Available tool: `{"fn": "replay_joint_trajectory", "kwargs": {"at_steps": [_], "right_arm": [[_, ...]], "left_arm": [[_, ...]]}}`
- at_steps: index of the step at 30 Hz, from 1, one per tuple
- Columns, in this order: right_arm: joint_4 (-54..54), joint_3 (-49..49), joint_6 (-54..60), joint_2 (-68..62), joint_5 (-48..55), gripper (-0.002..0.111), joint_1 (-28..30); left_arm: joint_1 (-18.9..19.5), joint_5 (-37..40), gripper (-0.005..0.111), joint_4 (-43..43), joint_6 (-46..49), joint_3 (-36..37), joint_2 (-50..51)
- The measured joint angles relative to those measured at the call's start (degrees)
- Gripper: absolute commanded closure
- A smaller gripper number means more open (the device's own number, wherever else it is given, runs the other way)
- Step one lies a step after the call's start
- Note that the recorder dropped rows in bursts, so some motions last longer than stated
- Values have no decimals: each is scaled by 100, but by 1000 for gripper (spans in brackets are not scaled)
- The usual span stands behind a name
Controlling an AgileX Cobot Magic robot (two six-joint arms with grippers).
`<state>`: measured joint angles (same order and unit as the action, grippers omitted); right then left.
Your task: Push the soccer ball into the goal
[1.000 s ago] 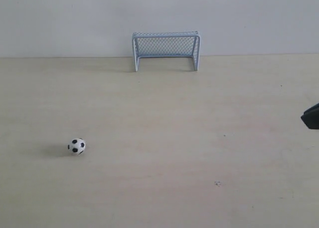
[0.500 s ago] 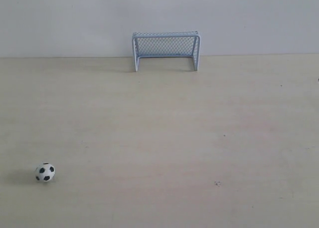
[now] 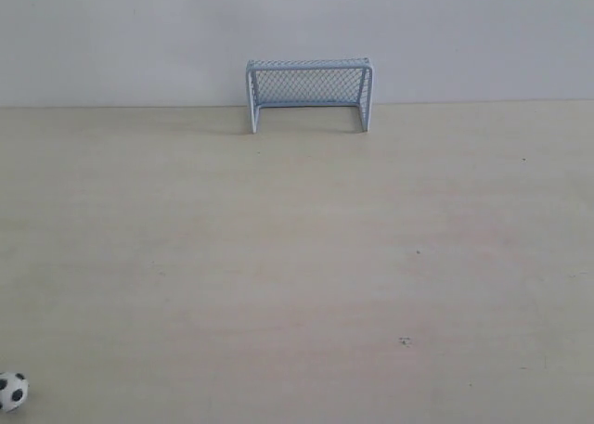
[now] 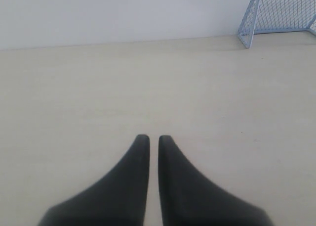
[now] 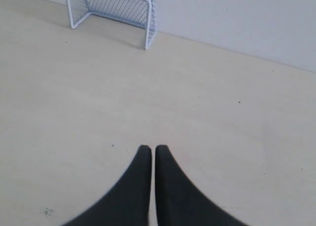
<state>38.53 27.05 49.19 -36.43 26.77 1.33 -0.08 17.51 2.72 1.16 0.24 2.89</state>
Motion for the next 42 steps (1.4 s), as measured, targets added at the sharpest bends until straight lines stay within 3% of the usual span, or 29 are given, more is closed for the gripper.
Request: {"fn": "replay_joint_trajectory", "kwargs": {"at_steps": [15,42], "right_arm": [[138,-977,-327,1327,-1009,108,0],[531,-2394,-585,2712,-1737,108,0]], "left_arm": [[0,0,100,0,0,0,0],[0,0,100,0,0,0,0]]}}
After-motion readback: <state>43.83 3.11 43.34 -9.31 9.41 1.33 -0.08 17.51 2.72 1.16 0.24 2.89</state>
